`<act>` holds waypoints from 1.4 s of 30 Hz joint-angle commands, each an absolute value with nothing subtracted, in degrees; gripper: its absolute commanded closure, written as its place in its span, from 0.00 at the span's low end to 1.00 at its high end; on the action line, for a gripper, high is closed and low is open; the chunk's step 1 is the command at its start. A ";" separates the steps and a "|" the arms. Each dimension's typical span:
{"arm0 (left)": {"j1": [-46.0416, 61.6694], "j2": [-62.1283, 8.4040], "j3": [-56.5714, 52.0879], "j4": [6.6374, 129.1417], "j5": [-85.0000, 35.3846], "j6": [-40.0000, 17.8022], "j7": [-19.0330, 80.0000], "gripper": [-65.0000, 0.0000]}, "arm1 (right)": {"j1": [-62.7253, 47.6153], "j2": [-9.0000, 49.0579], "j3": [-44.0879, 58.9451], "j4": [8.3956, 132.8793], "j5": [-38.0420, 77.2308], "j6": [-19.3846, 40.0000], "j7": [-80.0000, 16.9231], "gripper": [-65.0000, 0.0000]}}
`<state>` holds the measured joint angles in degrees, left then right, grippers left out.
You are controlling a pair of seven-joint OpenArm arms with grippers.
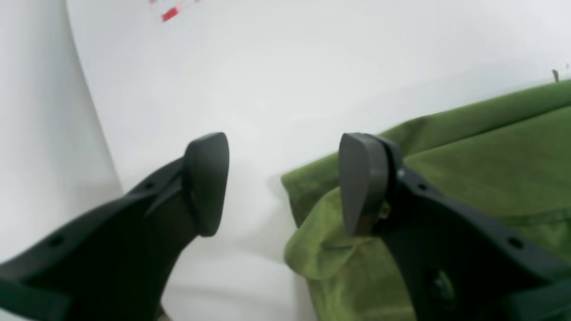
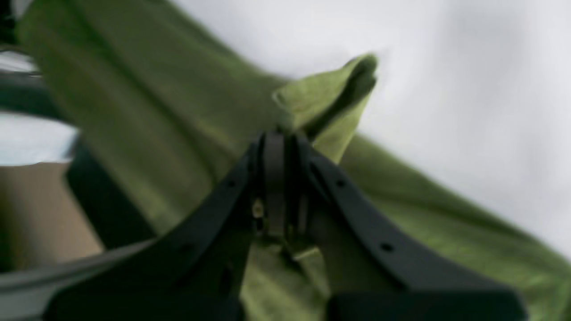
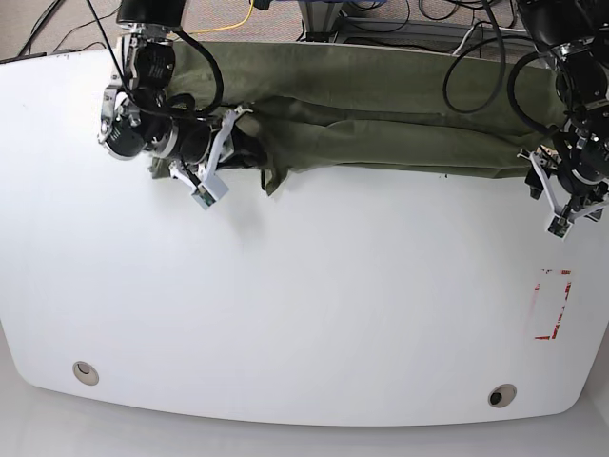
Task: Layout the t-shirt on the table in an organized manner, then fold the t-shirt properly
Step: 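Pull the folded edge with the right gripper toward the shirt's middle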
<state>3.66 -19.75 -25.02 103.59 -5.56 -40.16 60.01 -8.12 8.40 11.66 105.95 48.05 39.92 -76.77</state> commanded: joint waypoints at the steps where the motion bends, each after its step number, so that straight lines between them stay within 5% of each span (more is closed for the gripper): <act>1: 2.86 -20.97 -25.36 104.48 -5.41 -40.00 59.03 0.44 | -9.19 10.68 10.07 107.30 52.53 40.00 -76.00 0.98; 24: 2.95 -18.42 -20.53 104.75 -5.49 -40.00 59.12 0.44 | -16.48 22.02 0.40 107.38 74.86 40.00 -76.00 0.96; 28: 2.95 -18.42 -20.53 104.84 -5.67 -40.00 59.12 0.44 | -17.19 22.02 0.31 107.38 75.56 40.00 -76.00 0.75; 35: 4.44 -18.59 -20.62 105.01 -5.76 -40.00 59.12 0.44 | -20.44 23.43 0.48 107.30 78.64 40.00 -76.00 0.05; 42: 7.60 -18.59 -20.62 106.77 -5.85 -40.00 59.12 0.44 | -20.62 23.96 1.10 107.12 78.73 40.00 -75.65 0.00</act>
<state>6.63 -17.67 -20.25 104.68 -5.61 -40.14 59.99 -20.86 23.46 0.38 106.19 77.06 39.90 -76.53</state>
